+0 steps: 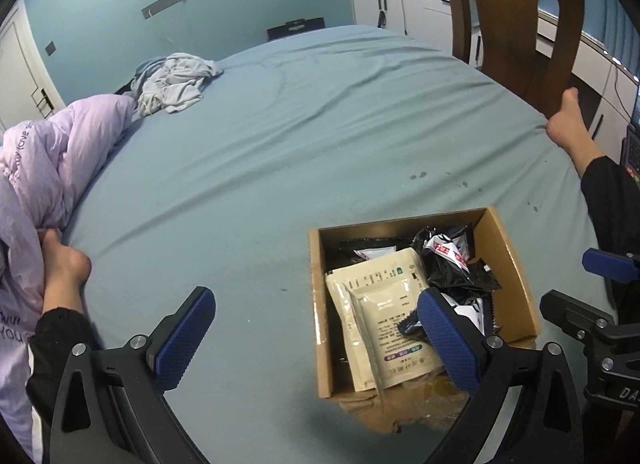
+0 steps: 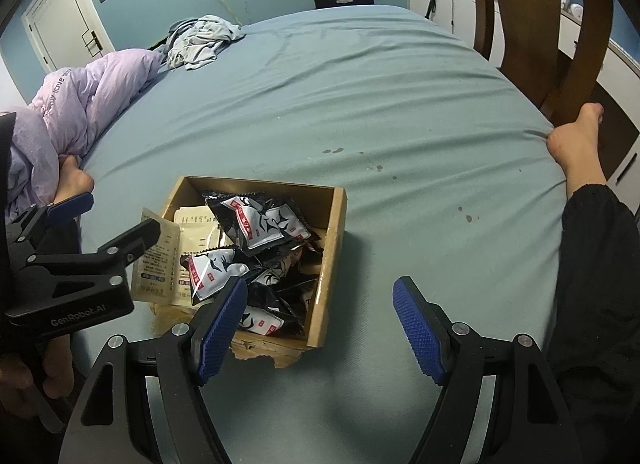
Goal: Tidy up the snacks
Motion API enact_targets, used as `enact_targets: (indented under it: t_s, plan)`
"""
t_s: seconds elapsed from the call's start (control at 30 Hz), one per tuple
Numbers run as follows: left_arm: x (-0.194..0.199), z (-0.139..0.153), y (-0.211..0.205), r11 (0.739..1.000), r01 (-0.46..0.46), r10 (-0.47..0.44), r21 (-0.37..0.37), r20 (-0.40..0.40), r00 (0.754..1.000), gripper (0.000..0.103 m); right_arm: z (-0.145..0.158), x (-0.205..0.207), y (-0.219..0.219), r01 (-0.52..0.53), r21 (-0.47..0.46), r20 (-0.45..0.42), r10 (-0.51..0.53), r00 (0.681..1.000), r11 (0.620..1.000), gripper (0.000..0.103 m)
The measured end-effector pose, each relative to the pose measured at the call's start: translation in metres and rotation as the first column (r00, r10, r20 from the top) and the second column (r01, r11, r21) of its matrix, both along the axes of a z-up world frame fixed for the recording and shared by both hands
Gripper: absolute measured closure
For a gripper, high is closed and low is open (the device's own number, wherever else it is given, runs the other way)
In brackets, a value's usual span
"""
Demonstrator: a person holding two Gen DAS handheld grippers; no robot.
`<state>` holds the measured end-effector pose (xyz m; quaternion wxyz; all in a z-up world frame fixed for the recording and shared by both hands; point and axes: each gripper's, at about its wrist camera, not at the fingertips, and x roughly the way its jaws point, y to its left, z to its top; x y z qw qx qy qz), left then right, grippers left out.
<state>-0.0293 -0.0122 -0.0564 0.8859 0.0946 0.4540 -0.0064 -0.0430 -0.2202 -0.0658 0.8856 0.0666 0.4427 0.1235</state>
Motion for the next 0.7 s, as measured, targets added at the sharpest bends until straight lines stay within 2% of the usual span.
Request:
enact_targets:
  t_s: [0.7]
  plan:
    - [-0.007,0.012,-0.019,0.998,0.065,-0.065,-0.003,0.031,0.997,0.000,0.001,-0.002,-0.012,-0.003,-0.002,-0.003,0.003,1.000,1.000,0.028]
